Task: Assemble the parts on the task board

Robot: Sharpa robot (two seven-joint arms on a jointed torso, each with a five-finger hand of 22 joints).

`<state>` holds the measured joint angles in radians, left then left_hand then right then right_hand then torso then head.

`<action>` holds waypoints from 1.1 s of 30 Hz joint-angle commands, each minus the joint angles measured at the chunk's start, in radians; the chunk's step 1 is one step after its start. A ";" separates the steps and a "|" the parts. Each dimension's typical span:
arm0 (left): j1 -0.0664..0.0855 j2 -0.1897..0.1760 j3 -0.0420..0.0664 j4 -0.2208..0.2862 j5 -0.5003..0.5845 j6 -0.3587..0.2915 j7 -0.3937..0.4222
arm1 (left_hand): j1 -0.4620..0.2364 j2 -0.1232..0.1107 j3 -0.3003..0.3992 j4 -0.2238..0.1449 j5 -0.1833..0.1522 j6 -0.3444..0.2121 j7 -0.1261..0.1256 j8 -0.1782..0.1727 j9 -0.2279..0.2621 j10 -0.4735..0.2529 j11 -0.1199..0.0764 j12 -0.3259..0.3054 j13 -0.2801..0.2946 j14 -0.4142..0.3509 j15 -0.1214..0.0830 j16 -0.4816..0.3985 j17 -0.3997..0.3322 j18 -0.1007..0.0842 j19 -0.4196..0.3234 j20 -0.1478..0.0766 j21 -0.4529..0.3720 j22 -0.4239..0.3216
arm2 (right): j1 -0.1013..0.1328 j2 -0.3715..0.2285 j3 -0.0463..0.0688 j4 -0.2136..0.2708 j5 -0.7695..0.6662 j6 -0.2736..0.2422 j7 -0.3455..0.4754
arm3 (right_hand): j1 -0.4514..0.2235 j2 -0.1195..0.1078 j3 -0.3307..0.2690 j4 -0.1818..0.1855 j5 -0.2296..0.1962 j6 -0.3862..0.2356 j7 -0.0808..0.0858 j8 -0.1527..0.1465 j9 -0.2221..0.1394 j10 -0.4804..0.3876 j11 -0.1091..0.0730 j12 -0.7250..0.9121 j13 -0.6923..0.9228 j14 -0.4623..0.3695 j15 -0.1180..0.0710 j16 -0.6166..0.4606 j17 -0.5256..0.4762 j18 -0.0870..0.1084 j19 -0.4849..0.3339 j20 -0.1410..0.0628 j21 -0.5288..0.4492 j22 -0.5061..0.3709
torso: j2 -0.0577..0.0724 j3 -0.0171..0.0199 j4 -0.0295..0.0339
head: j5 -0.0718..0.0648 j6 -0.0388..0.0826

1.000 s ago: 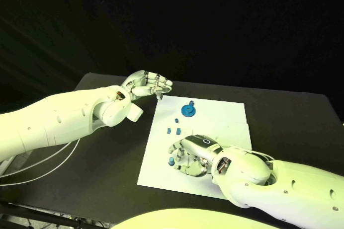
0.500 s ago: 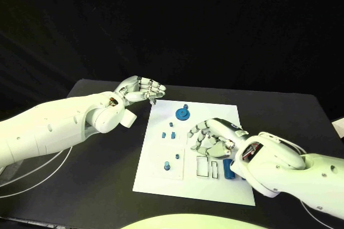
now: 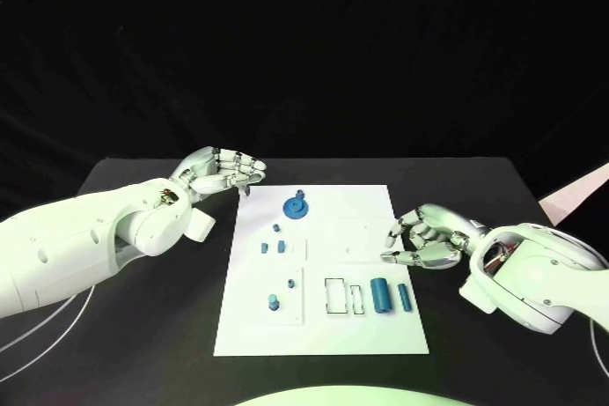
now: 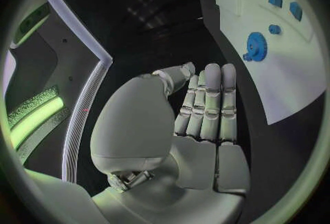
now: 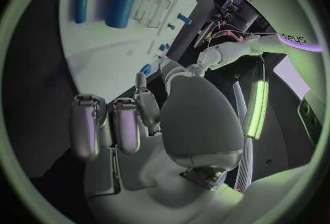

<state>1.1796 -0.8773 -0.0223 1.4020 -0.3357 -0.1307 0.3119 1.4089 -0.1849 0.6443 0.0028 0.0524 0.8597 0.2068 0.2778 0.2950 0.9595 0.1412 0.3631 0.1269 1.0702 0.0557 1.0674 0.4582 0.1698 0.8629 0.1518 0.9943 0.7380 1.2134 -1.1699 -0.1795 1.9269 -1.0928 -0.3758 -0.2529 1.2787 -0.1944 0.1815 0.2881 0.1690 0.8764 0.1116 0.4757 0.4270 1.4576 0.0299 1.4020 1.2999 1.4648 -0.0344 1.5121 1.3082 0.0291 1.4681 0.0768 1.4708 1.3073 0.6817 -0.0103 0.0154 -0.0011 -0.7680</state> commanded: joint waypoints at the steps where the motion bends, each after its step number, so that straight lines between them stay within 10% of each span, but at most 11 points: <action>1: -0.003 0.000 0.000 0.009 0.009 0.013 0.010 | -0.006 0.002 -0.005 -0.001 0.005 -0.001 0.002 -0.003 0.001 -0.006 0.000 0.005 -0.001 -0.003 0.004 -0.004 -0.001 0.015 0.000 0.003 -0.005 -0.001 | -0.001 -0.029 -0.005 0.016 -0.050 0.064 -0.089 | -0.023 0.011 -0.042 0.003 0.004 0.005 -0.004 0.011 0.003 0.032 -0.002 0.048 0.137 0.088 -0.004 0.020 0.167 -0.014 0.076 -0.008 0.026 0.244 | -0.002 0.0015 -0.0017 | -0.024 -0.003; 6: -0.007 -0.002 0.000 0.017 0.009 0.013 0.011 | -0.006 0.002 -0.005 -0.001 0.005 -0.001 0.002 -0.003 0.001 -0.006 0.000 0.005 -0.001 -0.003 0.004 -0.004 -0.001 0.015 0.000 0.003 -0.005 -0.001 | -0.015 -0.060 -0.015 0.031 -0.115 0.065 -0.156 | -0.058 0.035 -0.096 0.005 0.010 0.018 -0.009 0.016 0.003 0.041 -0.005 0.063 0.158 0.093 -0.006 0.033 0.196 -0.015 0.078 -0.009 0.033 0.246 | -0.002 -0.0011 -0.0023 | -0.037 -0.007; 33: -0.010 -0.010 0.000 0.023 0.009 0.016 0.011 | -0.006 0.003 -0.005 0.000 0.005 -0.001 0.002 -0.004 0.001 -0.006 0.000 0.005 -0.001 -0.003 0.004 -0.004 -0.001 0.015 0.000 0.003 -0.005 -0.002 | -0.100 0.032 -0.024 0.028 -0.187 0.015 -0.226 | -0.085 0.062 -0.192 0.006 0.035 0.026 -0.011 0.010 0.001 0.026 -0.006 0.038 0.142 0.089 -0.007 0.028 0.182 -0.010 0.066 -0.009 0.006 0.238 | -0.001 -0.0011 -0.0029 | -0.015 -0.022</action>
<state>1.1692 -0.8880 -0.0226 1.4235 -0.3334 -0.1290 0.3135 1.4089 -0.1850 0.6443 0.0027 0.0524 0.8597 0.2068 0.2778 0.2948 0.9597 0.1412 0.3630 0.1271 1.0702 0.0557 1.0674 0.4583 0.1699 0.8629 0.1518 0.9943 0.7371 1.1143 -1.1394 -0.2034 1.9528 -1.2574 -0.3482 -0.4746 1.1974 -0.1368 -0.0024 0.2939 0.2070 0.8943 0.0989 0.4877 0.4285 1.4620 0.0275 1.4456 1.3080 1.4647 -0.0343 1.5417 1.3079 0.0292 1.4644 0.0733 1.4808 1.3079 0.6805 -0.0115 0.0139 -0.0163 -0.7902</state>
